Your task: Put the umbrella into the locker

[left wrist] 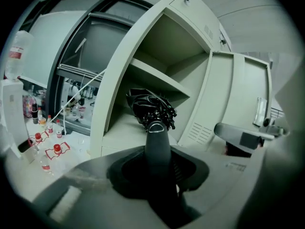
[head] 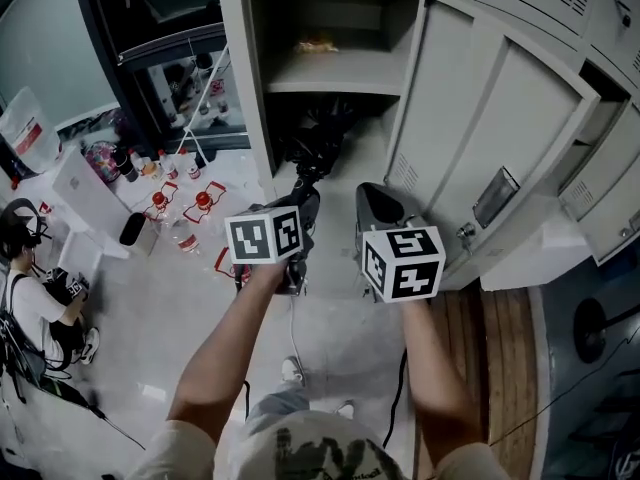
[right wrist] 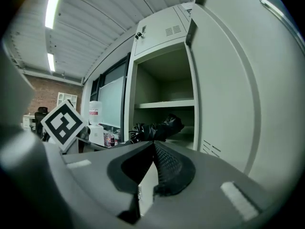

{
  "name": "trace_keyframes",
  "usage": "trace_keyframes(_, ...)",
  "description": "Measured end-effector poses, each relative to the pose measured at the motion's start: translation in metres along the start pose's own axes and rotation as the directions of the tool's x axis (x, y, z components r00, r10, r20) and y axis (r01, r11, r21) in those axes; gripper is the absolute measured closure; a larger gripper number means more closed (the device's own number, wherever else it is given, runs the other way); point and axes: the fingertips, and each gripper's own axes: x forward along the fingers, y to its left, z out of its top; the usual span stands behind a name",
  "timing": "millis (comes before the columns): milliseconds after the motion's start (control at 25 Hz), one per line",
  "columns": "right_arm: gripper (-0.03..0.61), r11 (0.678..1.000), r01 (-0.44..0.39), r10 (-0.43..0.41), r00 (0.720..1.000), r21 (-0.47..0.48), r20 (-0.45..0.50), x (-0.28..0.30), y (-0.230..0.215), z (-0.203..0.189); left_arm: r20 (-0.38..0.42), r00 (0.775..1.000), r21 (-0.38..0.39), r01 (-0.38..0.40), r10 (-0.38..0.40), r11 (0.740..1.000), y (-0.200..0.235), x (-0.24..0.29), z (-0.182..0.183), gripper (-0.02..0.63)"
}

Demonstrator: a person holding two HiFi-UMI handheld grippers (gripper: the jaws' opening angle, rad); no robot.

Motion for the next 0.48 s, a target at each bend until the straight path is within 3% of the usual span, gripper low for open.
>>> trace_keyframes(480,0.583,0.999,0.028,-0.028,0.999,0.017,-0.019,0.035,-0.013,-0.008,-0.071,0.997,0.115,-0.028,0.036,0.993,0.018,0.052,0.030,0.494)
